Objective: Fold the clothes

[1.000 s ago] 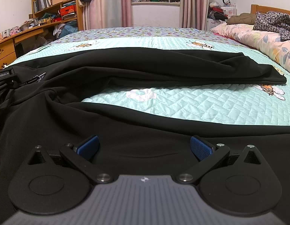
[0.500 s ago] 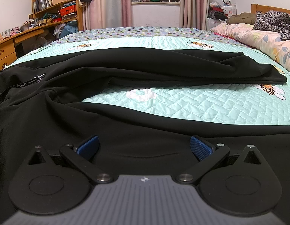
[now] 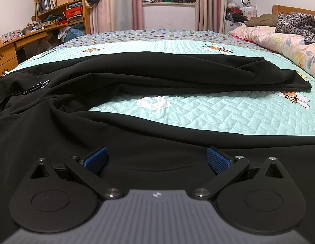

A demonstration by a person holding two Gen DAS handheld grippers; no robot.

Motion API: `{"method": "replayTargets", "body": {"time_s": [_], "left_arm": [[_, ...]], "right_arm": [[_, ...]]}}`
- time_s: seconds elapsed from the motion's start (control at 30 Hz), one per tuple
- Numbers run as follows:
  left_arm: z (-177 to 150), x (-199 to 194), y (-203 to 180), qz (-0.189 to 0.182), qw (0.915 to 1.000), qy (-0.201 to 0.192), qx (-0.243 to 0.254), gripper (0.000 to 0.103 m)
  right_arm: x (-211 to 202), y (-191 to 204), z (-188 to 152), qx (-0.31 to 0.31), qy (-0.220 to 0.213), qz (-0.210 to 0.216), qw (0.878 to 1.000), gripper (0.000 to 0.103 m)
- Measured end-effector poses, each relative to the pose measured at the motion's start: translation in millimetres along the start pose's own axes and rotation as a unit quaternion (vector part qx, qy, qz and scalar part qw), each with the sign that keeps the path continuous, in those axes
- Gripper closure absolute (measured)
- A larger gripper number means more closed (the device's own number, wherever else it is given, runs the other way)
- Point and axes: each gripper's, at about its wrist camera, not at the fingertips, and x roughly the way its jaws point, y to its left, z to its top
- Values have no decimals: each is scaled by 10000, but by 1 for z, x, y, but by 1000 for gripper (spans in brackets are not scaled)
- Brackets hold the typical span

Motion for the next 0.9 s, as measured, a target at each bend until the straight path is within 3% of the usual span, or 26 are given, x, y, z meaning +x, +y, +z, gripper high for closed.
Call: {"method": "replayTargets", "body": {"time_s": [0.23, 0.37, 0.47, 0.7, 0.83, 0.9], "left_arm": [[5, 7, 4, -88, 9998, 152, -73, 1], [19, 4, 31, -796, 9949, 66, -608, 1], [37, -4, 58, -1058, 9901, -248, -889, 2], [121, -19, 129, -735, 9816, -1360, -1117, 1], [182, 13, 171, -1031, 9760, -1392, -1316, 1], [189, 26, 176, -1298, 9717, -1316, -1471, 1]], "right_arm": [[-1, -6, 1, 147, 0, 158, 9998, 0], [-8, -28, 8, 40, 264, 954, 9951, 0], [-19, -58, 6, 756, 256, 1513, 9853, 0], [-49, -53, 17, 965, 89, 1971, 9756, 0], [-34, -39, 22, 983, 104, 2179, 9710, 0], [-11, -41, 13, 1051, 377, 2244, 9681, 0]]}}
